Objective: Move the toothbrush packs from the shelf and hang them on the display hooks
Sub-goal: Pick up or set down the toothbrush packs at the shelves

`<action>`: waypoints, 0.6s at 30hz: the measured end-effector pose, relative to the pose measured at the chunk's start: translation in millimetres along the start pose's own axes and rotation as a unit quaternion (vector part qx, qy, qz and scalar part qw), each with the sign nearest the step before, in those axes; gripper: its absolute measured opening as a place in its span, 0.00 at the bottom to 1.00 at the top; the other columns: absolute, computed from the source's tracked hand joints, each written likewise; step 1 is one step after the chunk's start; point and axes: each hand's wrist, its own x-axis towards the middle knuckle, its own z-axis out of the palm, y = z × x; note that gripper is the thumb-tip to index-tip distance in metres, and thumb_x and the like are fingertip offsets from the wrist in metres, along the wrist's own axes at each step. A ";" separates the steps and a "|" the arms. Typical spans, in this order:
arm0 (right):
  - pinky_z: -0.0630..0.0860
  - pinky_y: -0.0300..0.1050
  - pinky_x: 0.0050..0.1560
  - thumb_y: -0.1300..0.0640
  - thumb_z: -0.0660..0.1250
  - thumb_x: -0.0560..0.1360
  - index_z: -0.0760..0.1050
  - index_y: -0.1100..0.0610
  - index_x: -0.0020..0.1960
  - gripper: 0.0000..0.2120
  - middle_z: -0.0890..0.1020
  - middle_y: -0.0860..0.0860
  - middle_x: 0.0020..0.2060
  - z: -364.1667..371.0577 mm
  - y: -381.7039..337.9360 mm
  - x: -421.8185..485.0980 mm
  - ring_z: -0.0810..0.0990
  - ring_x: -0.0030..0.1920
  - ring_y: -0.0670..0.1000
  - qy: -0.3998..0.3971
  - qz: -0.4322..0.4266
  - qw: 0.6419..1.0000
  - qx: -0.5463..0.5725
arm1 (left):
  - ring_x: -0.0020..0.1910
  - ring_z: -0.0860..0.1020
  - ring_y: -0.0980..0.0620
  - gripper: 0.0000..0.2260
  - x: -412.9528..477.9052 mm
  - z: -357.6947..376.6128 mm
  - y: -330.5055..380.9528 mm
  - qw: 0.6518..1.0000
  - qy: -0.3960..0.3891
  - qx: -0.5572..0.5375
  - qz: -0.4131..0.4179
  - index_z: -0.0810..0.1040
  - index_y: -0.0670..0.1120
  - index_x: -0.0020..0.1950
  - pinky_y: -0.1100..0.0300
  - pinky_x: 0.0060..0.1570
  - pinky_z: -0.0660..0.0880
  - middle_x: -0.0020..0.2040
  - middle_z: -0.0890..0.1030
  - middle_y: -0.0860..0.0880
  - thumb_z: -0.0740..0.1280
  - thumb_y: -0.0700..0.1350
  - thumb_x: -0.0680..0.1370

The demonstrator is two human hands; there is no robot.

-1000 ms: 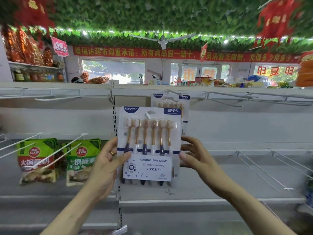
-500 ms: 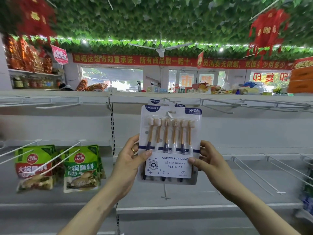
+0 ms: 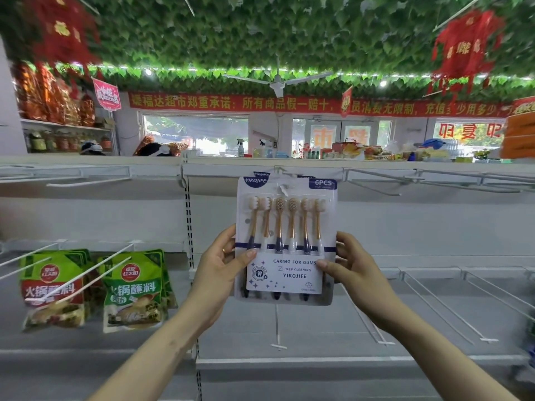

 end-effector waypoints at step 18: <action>0.80 0.50 0.62 0.56 0.70 0.82 0.77 0.49 0.65 0.13 0.74 0.52 0.59 11.5 76.2 130.3 0.81 0.53 0.48 0.085 0.028 0.981 -0.172 | 0.53 0.80 0.60 0.16 127.0 11.3 -42.1 0.968 0.018 0.248 0.044 0.79 0.58 0.67 0.66 0.50 0.79 0.59 0.80 0.52 0.72 0.44 0.81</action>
